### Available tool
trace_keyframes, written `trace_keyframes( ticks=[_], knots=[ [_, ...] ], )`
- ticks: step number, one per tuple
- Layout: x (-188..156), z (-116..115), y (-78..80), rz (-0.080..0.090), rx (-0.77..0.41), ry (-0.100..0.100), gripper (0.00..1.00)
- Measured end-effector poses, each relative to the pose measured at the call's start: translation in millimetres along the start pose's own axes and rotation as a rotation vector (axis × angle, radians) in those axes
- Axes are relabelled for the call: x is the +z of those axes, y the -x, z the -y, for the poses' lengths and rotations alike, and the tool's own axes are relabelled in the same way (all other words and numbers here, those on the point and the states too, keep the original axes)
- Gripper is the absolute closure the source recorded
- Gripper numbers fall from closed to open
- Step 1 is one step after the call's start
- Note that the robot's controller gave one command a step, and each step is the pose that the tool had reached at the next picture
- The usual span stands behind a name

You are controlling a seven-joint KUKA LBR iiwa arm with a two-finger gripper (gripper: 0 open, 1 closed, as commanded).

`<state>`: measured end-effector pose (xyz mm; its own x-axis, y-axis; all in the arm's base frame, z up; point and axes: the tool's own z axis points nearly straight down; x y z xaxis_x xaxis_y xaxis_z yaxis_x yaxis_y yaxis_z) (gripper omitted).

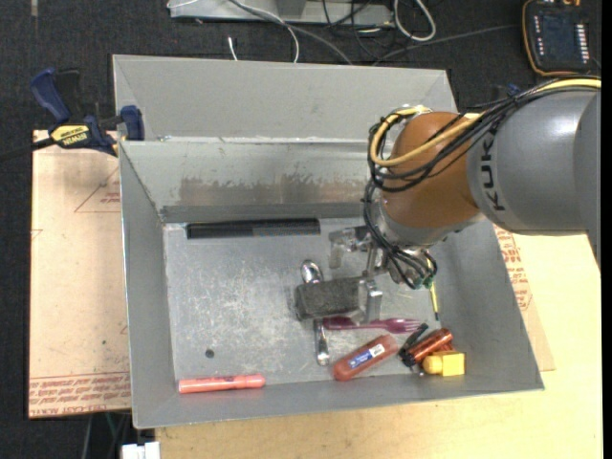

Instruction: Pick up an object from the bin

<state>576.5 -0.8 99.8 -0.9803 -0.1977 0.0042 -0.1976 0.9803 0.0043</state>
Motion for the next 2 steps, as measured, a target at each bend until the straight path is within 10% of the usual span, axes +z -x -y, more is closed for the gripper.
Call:
trace_keyframes(
  ticks=[1, 2],
  knots=[
    [29.5, -19.3, 18.6, 0.011, 0.027, -0.002, 0.0],
    [29.5, -16.8, 16.4, 0.009, -0.008, -0.001, 1.0]
  ],
)
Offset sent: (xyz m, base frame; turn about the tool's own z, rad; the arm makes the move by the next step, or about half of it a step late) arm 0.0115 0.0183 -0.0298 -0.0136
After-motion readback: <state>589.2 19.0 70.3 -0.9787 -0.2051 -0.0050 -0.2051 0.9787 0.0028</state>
